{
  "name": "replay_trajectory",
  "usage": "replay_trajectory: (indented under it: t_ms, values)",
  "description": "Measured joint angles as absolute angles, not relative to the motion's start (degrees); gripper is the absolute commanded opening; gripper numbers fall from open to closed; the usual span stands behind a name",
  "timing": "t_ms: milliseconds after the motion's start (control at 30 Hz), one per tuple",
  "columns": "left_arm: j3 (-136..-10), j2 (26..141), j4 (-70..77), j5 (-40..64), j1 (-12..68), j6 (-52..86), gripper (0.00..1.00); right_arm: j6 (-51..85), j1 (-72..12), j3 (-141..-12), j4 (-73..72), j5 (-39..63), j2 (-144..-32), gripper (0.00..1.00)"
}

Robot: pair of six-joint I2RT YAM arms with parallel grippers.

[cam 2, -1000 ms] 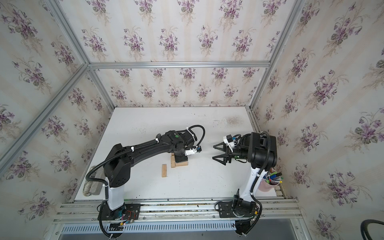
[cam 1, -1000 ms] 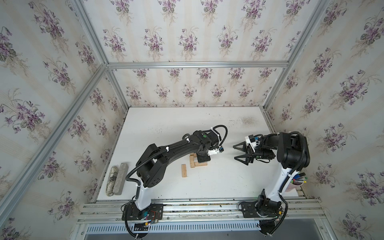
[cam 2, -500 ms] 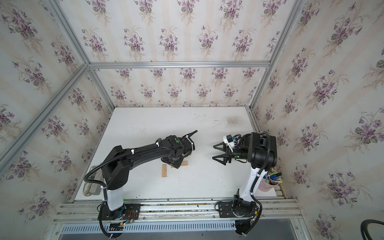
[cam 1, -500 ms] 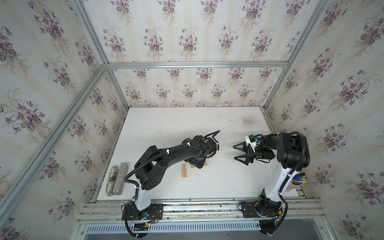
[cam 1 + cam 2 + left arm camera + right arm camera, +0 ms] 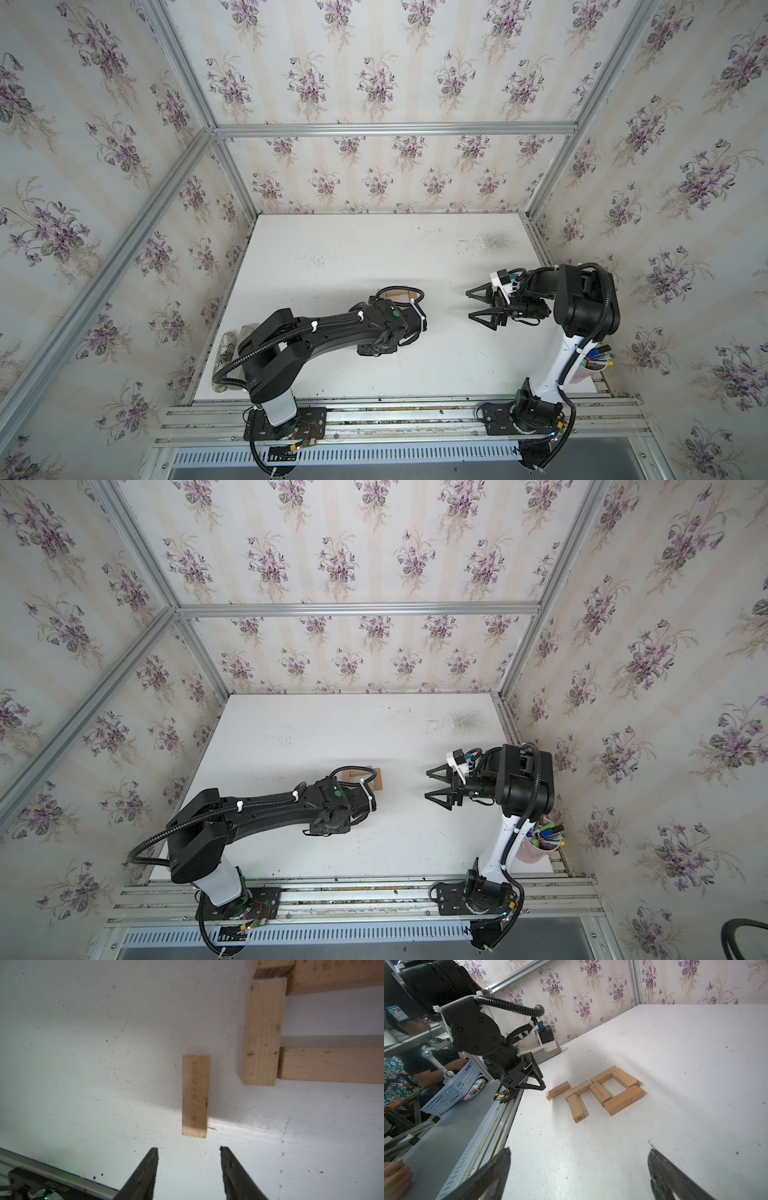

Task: Assemble the number 8 with building blocks
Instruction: Pick up the building block from the center of the board.

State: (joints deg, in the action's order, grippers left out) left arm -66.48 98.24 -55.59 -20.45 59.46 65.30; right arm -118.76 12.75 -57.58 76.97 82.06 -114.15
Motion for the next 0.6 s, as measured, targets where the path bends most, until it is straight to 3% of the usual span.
replay_trajectory:
  t_ms: [233,600]
  values:
    - [-63.1,97.1,-46.8,-20.9,57.5,61.9,0.44,-118.8,12.8,-57.6,77.0,82.1,-114.1,1.0]
    - [-57.0,89.0,-43.3,-19.1,53.2,52.3,0.46,-118.8,12.8,-57.6,77.0,82.1,-114.1,1.0]
